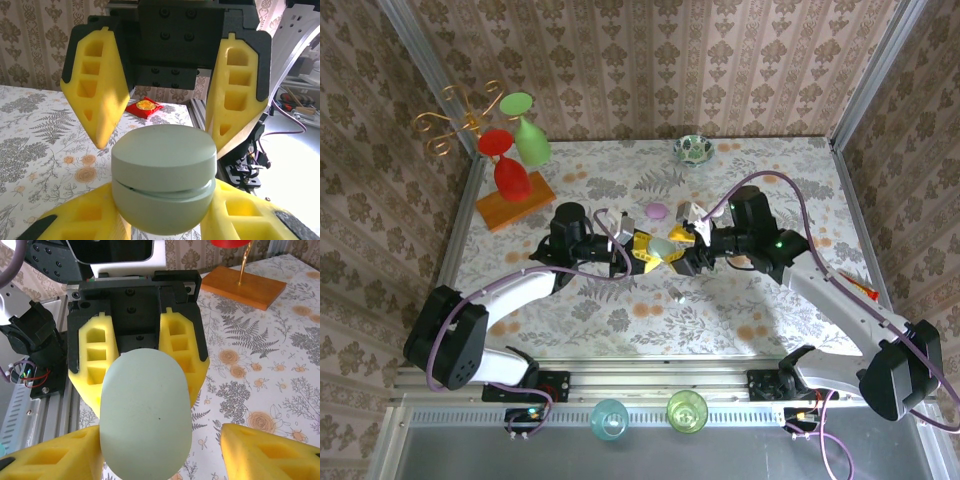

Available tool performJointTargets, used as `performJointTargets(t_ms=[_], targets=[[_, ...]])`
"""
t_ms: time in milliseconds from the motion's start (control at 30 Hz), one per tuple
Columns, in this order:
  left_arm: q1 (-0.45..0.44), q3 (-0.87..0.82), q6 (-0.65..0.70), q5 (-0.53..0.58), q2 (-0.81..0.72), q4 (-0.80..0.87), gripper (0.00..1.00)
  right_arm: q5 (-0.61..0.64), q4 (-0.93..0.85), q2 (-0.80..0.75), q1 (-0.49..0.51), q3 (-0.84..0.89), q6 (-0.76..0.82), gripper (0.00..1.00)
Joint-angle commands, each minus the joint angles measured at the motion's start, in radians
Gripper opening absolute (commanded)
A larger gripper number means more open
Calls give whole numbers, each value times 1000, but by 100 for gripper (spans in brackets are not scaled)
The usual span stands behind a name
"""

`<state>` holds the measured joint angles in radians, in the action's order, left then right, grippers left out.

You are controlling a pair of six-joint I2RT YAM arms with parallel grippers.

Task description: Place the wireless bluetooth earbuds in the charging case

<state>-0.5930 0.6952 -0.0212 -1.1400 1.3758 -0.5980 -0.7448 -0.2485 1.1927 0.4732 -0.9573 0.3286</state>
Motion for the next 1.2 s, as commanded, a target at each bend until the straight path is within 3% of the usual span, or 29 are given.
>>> performJointTargets(t_ms=[0,533,900,1033,1167], targets=[[4,-4,44,-42,5,-18,25,26,42,-25,-19,11,-33,63],[10,-16,38,-47,3,-44,25,97,106,-39,-50,24,-103,66],[31,-38,-39,-24,26,-183,25,15,122,-89,-50,36,-82,82],[45,-51,-27,15,19,-189,25,-1,225,-150,-69,84,-154,86],[59,-65,-26,75,15,-219,26,39,391,-193,-131,138,-346,85]])
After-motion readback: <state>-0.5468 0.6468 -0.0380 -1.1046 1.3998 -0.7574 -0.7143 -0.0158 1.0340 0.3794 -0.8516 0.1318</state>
